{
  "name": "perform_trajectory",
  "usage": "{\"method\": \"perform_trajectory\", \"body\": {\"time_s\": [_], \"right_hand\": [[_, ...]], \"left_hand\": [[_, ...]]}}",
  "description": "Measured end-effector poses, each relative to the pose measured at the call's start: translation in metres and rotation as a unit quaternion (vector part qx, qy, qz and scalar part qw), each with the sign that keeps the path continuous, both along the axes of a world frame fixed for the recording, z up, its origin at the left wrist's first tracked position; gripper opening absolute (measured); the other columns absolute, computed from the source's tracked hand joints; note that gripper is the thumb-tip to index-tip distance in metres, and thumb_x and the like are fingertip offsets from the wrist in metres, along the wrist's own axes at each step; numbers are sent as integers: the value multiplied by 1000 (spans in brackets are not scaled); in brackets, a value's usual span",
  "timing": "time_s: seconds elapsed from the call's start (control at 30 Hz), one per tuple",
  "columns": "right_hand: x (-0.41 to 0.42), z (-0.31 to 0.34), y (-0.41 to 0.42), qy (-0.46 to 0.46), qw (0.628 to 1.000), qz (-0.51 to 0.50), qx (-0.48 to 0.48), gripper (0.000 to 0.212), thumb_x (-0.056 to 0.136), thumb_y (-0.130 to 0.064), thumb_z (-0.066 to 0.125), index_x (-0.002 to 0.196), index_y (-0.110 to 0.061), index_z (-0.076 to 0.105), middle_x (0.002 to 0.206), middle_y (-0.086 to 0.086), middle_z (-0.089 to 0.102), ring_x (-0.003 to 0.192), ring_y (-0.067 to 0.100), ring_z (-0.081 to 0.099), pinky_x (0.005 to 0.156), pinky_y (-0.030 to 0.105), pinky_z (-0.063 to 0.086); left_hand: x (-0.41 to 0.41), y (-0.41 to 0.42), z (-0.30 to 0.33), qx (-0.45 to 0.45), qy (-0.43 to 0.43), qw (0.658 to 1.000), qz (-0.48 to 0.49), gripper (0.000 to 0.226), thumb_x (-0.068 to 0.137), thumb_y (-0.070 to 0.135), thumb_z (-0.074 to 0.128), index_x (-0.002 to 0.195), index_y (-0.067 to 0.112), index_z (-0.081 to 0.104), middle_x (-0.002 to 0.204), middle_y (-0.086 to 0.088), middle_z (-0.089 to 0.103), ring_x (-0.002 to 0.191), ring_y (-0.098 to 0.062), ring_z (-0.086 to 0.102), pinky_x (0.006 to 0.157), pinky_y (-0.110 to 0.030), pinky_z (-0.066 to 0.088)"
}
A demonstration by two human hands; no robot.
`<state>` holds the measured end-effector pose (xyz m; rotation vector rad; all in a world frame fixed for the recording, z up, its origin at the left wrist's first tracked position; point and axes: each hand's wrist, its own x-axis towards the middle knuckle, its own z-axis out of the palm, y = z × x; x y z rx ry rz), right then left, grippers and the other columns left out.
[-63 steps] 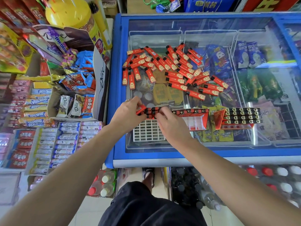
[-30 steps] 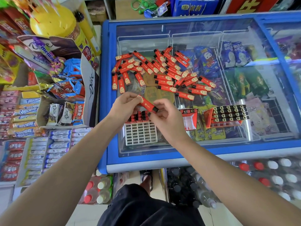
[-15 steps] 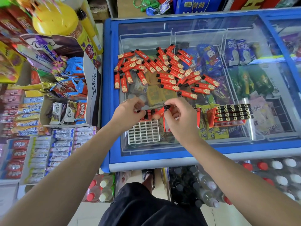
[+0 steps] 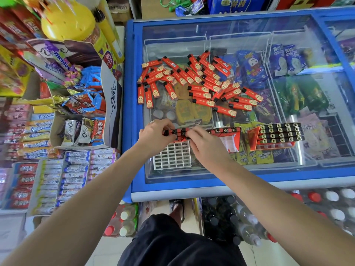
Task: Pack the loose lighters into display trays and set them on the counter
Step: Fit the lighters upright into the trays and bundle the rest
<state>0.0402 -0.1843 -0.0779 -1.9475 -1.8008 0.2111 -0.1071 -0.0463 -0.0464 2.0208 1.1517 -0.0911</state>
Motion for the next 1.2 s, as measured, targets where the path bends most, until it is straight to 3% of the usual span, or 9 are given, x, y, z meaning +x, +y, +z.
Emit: {"method": "perform_trajectory", "body": {"time_s": [0.17, 0.3, 0.4, 0.53, 0.83, 0.93, 1.03, 1.1, 1.2], "right_hand": [[0, -6, 3, -1, 1000, -15, -14, 17, 101, -12, 57, 113, -4, 65, 108, 7, 58, 56, 21, 58, 47, 33, 53], [-1, -5, 1, -5, 1000, -16, 3, 11, 101, -11, 56, 107, -5, 63, 103, 8, 60, 54, 22, 57, 45, 33, 52], [0, -7, 1, -11, 1000, -10, 6, 21, 103, -15, 46, 102, -4, 64, 100, 8, 59, 57, 20, 58, 48, 33, 53], [-2, -12, 0, -20, 1000, 13, -9, 6, 94, 2, 62, 93, -3, 65, 94, 9, 57, 58, 23, 56, 48, 35, 52], [-8, -3, 3, -24, 1000, 4, -15, 19, 77, 15, 67, 91, 3, 70, 91, 13, 57, 71, 28, 57, 52, 42, 52], [-3, 8, 8, -16, 1000, -4, -10, 24, 78, 12, 69, 98, -1, 69, 92, 11, 59, 70, 24, 58, 54, 35, 52], [10, 23, 18, 12, 999, -48, 2, 24, 84, 5, 64, 106, -6, 65, 99, 7, 59, 71, 21, 58, 53, 29, 45], [24, 27, 25, 50, 993, -104, 15, 23, 87, 4, 60, 107, -7, 62, 103, 8, 57, 72, 23, 57, 53, 34, 47], [53, 27, 36, 85, 978, -189, 1, 23, 91, -1, 59, 113, -8, 61, 108, 8, 58, 82, 25, 60, 61, 41, 51]], "left_hand": [[1, 0, 0, -5, 1, 1000, 5, 20, 90, 34, 71, 110, 34, 64, 111, 5, 63, 106, -20, 58, 101, -51, 46], [1, 1, 0, -7, 2, 1000, 7, 19, 91, 34, 70, 109, 33, 64, 110, 6, 62, 105, -19, 58, 101, -51, 46], [1, 2, -1, -6, 11, 1000, 5, 18, 90, 37, 70, 107, 35, 65, 111, 7, 63, 105, -18, 58, 100, -51, 46], [3, 3, -3, -3, 17, 1000, 3, 16, 89, 38, 70, 104, 37, 64, 109, 9, 64, 104, -17, 59, 100, -50, 47], [6, 4, 1, 6, 28, 1000, -6, 15, 90, 36, 69, 104, 35, 64, 109, 10, 64, 106, -16, 58, 102, -50, 45], [12, 7, 8, 23, 56, 997, -38, 21, 88, 31, 69, 109, 32, 64, 110, 8, 63, 106, -17, 57, 103, -49, 43], [23, 15, 14, 10, 33, 997, -67, 28, 83, 23, 71, 110, 28, 63, 109, 5, 64, 105, -18, 59, 100, -45, 48], [37, 19, 20, -15, 0, 997, -71, 29, 89, 19, 69, 117, 23, 64, 113, 5, 64, 108, -16, 60, 99, -34, 48], [64, 27, 28, -13, -15, 996, -83, 35, 96, 24, 63, 130, 20, 60, 122, 0, 62, 113, -18, 60, 95, -28, 47]]}}
